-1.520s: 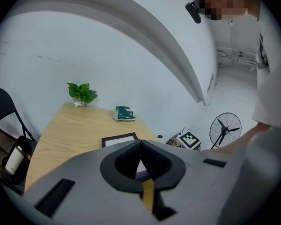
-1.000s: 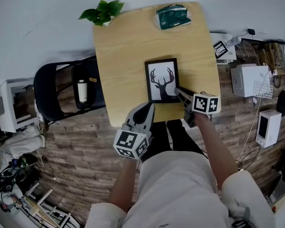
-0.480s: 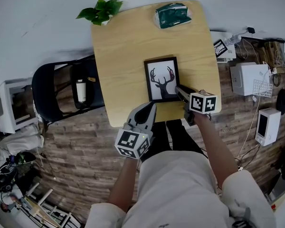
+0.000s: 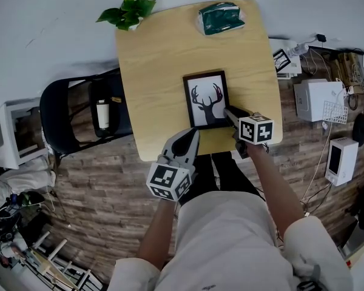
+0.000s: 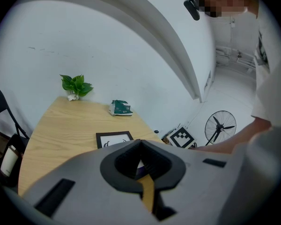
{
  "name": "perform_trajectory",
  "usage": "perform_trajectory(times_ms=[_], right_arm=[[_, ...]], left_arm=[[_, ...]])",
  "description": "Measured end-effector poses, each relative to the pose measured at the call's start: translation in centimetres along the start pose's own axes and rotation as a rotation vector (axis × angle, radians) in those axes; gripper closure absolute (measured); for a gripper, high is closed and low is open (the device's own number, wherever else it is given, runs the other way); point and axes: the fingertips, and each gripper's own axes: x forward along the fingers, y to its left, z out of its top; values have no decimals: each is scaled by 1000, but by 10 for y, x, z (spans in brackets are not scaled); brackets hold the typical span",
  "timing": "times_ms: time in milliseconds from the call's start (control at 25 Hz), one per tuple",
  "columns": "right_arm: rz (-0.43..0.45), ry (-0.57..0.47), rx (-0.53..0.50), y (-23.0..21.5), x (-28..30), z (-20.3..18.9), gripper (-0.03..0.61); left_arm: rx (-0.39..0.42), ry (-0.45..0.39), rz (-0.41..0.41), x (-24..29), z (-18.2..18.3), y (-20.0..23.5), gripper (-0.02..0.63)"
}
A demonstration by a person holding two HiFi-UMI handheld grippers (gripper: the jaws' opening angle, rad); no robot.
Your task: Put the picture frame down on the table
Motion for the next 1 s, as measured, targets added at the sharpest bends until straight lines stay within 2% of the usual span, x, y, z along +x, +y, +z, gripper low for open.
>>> perform_trajectory(times_ms=[480,1000], right_arm=[[-71,20,-99,-3,1,0,486],[-78,18,-94,-5,1,3,489]], left_arm=[[-5,6,4,1,-1,-2,607],[-9,1,14,-1,-4,-2,607]])
